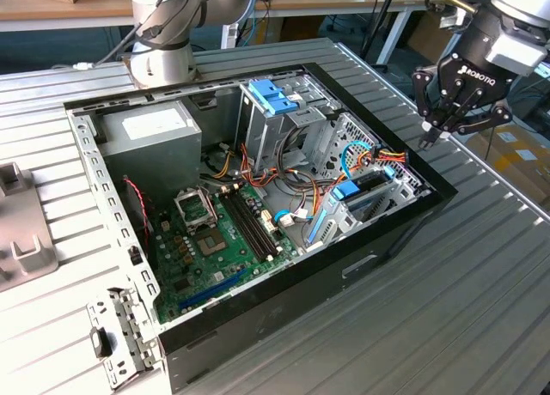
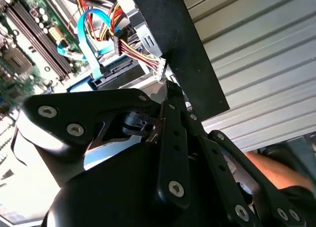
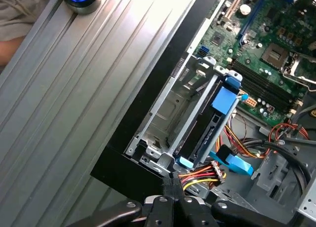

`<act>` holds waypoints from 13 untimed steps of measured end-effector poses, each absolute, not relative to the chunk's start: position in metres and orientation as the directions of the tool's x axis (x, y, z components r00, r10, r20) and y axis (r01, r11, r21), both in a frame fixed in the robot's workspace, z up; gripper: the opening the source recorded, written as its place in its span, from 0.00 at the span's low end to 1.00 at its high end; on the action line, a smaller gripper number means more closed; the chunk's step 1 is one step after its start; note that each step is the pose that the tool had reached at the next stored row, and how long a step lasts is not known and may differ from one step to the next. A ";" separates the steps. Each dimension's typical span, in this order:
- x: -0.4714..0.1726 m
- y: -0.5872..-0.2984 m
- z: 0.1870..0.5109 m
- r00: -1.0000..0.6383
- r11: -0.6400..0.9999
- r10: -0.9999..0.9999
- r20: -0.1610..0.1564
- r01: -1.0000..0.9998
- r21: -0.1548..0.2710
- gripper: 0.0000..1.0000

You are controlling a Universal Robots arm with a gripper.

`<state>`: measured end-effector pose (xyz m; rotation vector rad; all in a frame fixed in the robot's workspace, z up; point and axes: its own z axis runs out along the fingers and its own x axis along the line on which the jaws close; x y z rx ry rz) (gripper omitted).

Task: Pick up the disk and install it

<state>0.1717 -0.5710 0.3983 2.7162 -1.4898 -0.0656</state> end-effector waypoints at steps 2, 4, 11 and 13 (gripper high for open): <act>0.172 -0.571 0.398 0.563 -0.563 -0.826 -0.016 -0.825 0.058 0.11; 0.172 -0.571 0.398 0.597 -0.597 -0.802 -0.016 -0.800 0.058 0.11; 0.172 -0.571 0.398 0.705 -0.705 -0.709 -0.016 -0.707 0.058 0.17; 0.172 -0.571 0.397 0.705 -0.707 -0.705 -0.069 -0.707 0.004 0.36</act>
